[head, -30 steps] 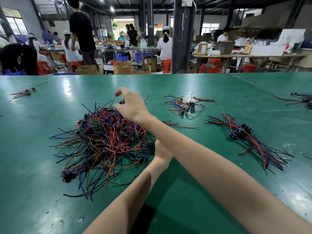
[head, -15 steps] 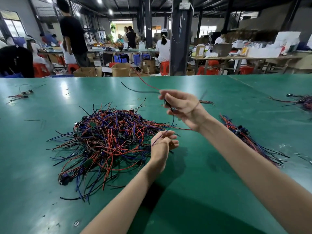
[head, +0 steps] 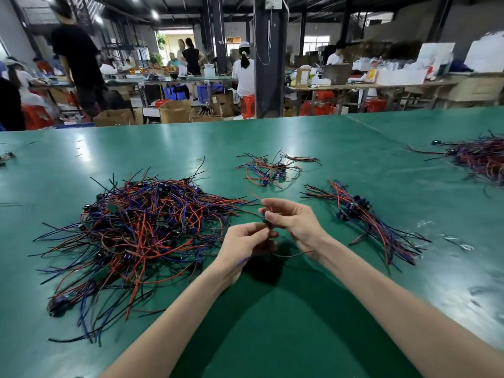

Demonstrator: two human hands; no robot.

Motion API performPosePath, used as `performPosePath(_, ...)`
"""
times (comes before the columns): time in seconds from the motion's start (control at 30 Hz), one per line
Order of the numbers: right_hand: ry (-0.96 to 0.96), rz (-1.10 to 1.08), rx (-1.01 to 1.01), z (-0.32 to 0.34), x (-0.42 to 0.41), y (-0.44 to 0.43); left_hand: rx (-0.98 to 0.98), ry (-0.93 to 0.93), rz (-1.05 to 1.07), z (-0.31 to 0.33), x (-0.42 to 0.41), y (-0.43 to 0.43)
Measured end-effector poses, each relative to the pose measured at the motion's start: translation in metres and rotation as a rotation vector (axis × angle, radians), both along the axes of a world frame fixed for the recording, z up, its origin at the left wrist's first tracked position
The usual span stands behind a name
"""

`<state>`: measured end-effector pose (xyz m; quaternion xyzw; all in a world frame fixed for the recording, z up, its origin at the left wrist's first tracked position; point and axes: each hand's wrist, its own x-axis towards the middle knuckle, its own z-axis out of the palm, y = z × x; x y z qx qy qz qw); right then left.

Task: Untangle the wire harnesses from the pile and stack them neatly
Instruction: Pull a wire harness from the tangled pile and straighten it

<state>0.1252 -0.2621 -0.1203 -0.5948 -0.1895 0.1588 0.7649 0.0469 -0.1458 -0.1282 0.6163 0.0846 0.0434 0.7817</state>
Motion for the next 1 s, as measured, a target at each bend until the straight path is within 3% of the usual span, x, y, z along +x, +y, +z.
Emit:
performPosePath(0.37,0.293,0.008,0.162,0.006,0.001,-0.010,-0.073,0.126,-0.080,0.010,0.002,-0.001)
performPosePath(0.7,0.329,0.153,0.056,0.007,0.002,-0.011,-0.018,0.041,-0.026,0.001,0.004,-0.001)
performPosePath(1.0,0.376,0.125,0.162,0.010,0.002,-0.015,0.065,-0.003,0.023,0.005,0.000,-0.006)
